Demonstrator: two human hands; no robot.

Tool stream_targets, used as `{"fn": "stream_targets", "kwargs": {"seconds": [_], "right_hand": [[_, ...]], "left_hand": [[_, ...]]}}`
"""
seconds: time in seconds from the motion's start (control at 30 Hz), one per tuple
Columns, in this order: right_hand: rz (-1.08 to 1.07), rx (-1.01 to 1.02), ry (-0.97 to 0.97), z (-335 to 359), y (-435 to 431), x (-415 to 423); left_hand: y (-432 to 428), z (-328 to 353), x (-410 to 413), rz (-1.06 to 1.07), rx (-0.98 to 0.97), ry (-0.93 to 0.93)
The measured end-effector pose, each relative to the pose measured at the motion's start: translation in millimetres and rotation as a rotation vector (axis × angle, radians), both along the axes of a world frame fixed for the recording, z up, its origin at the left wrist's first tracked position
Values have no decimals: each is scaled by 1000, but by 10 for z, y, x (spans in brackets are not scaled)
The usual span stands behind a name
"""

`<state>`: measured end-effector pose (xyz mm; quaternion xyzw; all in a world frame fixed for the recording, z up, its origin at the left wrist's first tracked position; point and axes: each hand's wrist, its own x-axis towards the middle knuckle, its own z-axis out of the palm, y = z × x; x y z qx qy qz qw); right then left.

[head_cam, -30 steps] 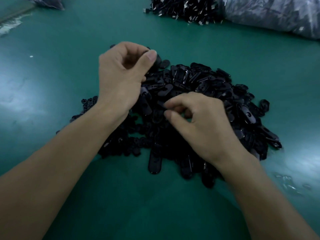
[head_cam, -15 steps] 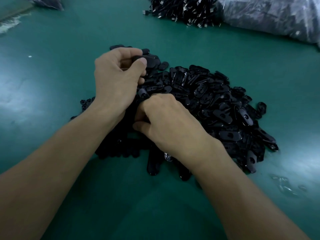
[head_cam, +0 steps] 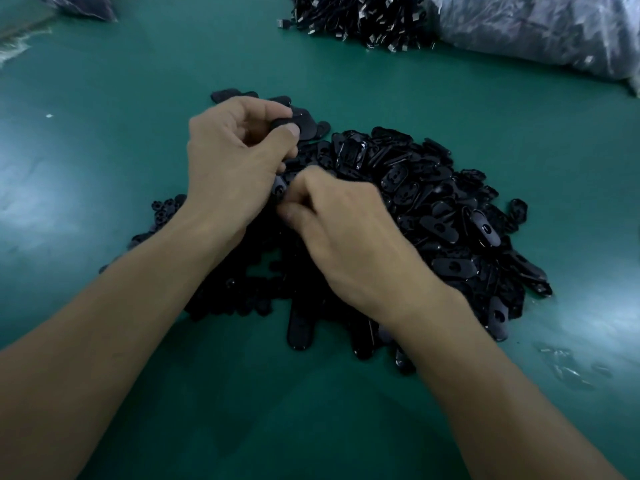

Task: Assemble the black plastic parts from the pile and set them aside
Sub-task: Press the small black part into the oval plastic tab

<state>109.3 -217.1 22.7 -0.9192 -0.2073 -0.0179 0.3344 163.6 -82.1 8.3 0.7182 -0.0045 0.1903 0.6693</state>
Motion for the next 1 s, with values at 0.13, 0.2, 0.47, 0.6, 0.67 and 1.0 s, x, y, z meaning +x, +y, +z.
{"fn": "stream_targets", "kwargs": {"seconds": [0.13, 0.2, 0.47, 0.6, 0.67, 1.0], "right_hand": [[-37, 100, 55, 28, -173, 7], [7, 67, 80, 19, -141, -1], [123, -8, 90, -52, 119, 11], [105, 54, 85, -46, 105, 43], [79, 107, 71, -32, 45, 46], [-174, 498, -63, -70, -559, 20]], "left_hand": [[-30, 5, -28, -29, 22, -3], [-38, 6, -37, -24, 34, -5], [-8, 25, -35, 17, 43, 0], [-12, 21, -36, 0, 31, 8], [-18, 15, -36, -15, 29, 22], [-135, 6, -160, -275, 116, 75]]}}
